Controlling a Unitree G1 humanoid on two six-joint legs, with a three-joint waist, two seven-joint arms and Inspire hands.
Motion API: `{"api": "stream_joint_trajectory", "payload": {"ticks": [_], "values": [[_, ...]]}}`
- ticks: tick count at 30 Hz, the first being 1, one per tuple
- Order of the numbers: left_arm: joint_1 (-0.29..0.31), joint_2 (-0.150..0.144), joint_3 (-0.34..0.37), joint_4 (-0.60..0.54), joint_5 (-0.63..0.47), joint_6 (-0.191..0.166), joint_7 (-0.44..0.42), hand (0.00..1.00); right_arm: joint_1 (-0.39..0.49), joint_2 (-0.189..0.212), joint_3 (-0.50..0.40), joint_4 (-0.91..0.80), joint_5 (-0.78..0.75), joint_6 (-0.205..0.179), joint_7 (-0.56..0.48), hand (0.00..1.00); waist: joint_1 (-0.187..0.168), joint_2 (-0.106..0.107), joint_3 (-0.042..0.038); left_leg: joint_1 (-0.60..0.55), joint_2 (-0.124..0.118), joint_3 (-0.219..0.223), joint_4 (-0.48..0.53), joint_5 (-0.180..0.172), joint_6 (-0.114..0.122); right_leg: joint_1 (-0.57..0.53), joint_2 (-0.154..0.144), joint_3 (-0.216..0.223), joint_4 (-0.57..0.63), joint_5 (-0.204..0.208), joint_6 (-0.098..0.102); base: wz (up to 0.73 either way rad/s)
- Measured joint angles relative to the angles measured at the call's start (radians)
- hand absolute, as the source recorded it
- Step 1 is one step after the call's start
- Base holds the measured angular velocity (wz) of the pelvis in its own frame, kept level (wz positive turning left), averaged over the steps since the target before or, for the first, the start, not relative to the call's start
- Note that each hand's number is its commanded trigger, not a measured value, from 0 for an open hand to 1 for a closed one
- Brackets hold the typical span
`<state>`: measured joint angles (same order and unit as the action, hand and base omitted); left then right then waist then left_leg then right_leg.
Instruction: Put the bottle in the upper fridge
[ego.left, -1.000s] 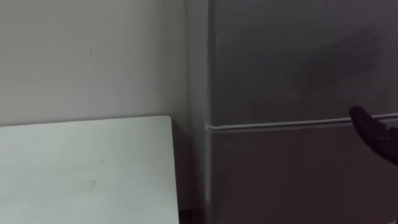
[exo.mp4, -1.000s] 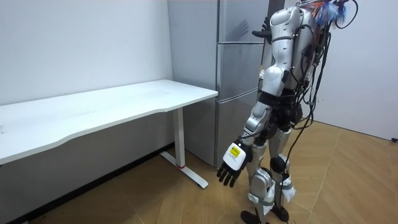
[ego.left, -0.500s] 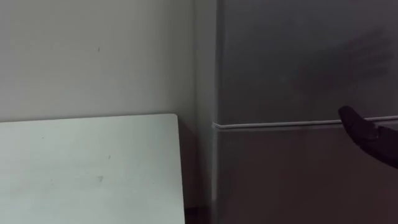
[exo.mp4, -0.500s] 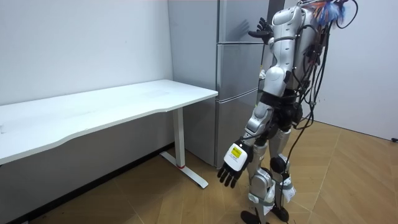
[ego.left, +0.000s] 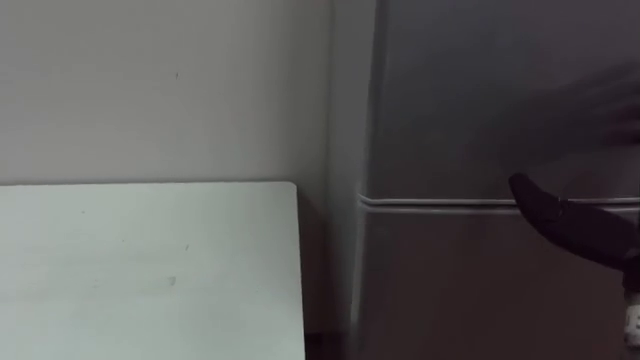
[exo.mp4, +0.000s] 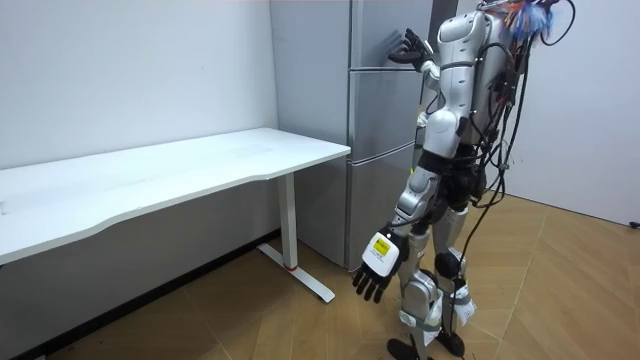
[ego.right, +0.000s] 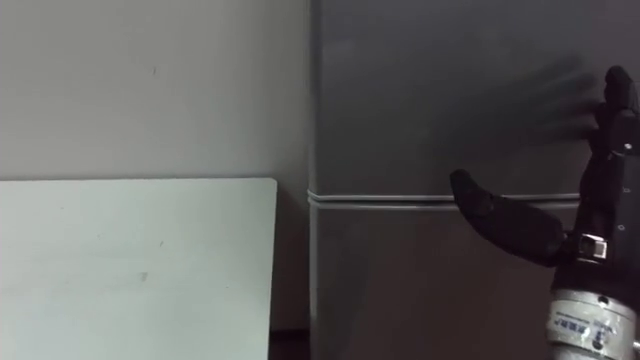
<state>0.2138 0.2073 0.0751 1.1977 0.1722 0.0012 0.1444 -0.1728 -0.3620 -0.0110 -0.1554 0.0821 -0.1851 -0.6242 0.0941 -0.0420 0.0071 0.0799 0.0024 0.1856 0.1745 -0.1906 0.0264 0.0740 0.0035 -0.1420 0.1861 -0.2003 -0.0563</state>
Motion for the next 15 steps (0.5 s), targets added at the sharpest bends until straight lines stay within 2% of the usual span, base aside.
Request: {"api": "stream_joint_trajectory", "payload": {"ticks": [7, 12, 15], "values": [[-0.012, 0.005, -0.012, -0.001, -0.002, 0.02, -0.008, 0.0, -0.063, 0.002, 0.014, 0.112, -0.087, 0.004, -0.06, 0.0, 0.013, -0.002, 0.0007, -0.012, 0.002, -0.009, 0.014, 0.0, 0.001, -0.001, 0.0, -0.011, 0.001, 0.007, 0.0, 0.04], [-0.015, 0.007, -0.023, -0.007, -0.002, 0.044, -0.008, 0.0, -0.082, 0.002, 0.027, 0.157, -0.126, 0.013, -0.084, 0.0, 0.016, -0.005, 0.0008, -0.018, 0.002, -0.012, 0.017, 0.001, 0.002, 0.0, 0.0, -0.014, 0.0, 0.011, 0.001, 0.01], [-0.016, 0.008, -0.023, -0.019, -0.002, 0.046, -0.008, 0.0, -0.086, 0.002, 0.025, 0.192, -0.176, 0.011, -0.085, 0.0, 0.015, -0.005, 0.001, -0.017, 0.001, -0.019, 0.015, 0.0, 0.003, 0.003, 0.0, -0.015, -0.001, 0.013, 0.001, 0.0]]}}
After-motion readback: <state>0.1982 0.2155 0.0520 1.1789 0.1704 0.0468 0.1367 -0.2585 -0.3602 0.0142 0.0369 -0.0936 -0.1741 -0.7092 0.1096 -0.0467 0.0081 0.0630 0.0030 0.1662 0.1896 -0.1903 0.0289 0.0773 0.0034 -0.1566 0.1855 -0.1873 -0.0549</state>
